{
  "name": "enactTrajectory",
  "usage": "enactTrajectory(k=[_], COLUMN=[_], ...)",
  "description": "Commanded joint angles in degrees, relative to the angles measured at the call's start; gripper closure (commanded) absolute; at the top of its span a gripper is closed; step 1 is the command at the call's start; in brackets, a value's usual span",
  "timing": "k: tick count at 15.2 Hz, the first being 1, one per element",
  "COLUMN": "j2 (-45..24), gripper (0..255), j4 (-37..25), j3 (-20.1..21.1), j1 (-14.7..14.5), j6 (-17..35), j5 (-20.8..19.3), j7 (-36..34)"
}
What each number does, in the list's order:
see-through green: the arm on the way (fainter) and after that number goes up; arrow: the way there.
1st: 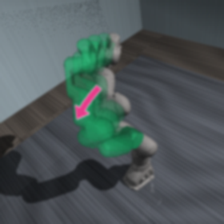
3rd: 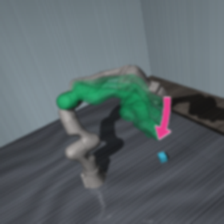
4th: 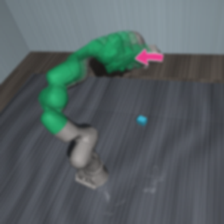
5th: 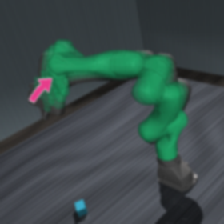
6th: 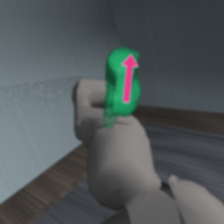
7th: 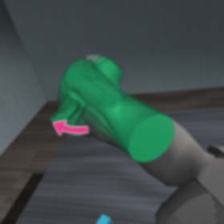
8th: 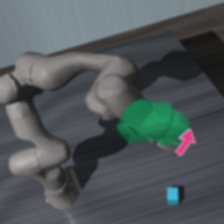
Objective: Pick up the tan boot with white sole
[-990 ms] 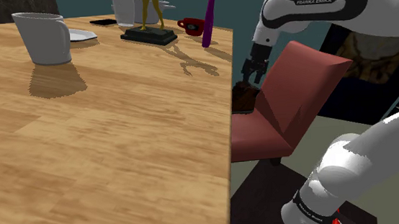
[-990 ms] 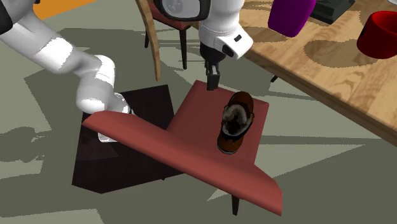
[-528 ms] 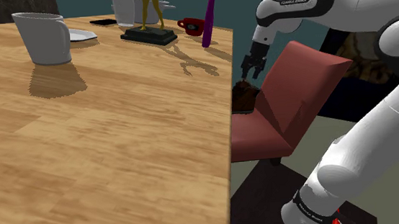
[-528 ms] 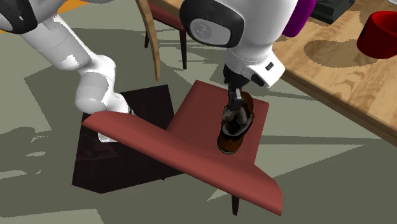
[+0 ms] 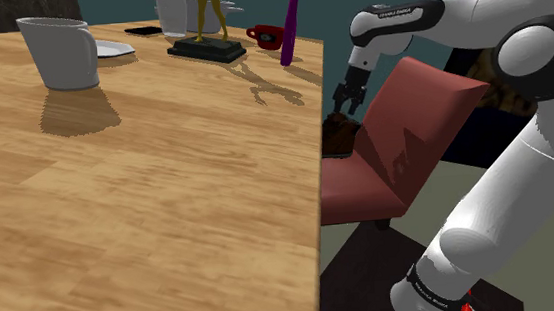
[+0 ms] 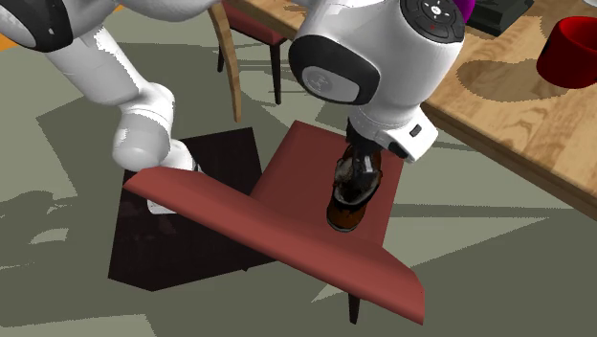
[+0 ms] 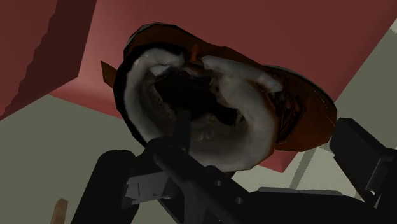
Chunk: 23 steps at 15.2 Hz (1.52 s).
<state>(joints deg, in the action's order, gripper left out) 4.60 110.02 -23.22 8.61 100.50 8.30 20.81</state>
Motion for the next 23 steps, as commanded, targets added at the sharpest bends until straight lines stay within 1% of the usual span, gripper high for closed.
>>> enactTrajectory(k=[1,3,4,13,23], j2=[-0.3,-0.3,-0.3,-0.3,0.0], gripper=[0,0,255,255,255], j4=[1.7,1.7,1.7,1.7,-5.6], j3=[-0.1,-0.1,-0.1,-0.1,-0.1], j1=[0.1,0.1,0.0,0.1,0.0], j6=[2.0,2.0,2.0,2.0,-5.5], j5=[0.2,0.2,0.2,0.2,-0.1], j7=[0.5,0.5,0.4,0.5,-0.7])
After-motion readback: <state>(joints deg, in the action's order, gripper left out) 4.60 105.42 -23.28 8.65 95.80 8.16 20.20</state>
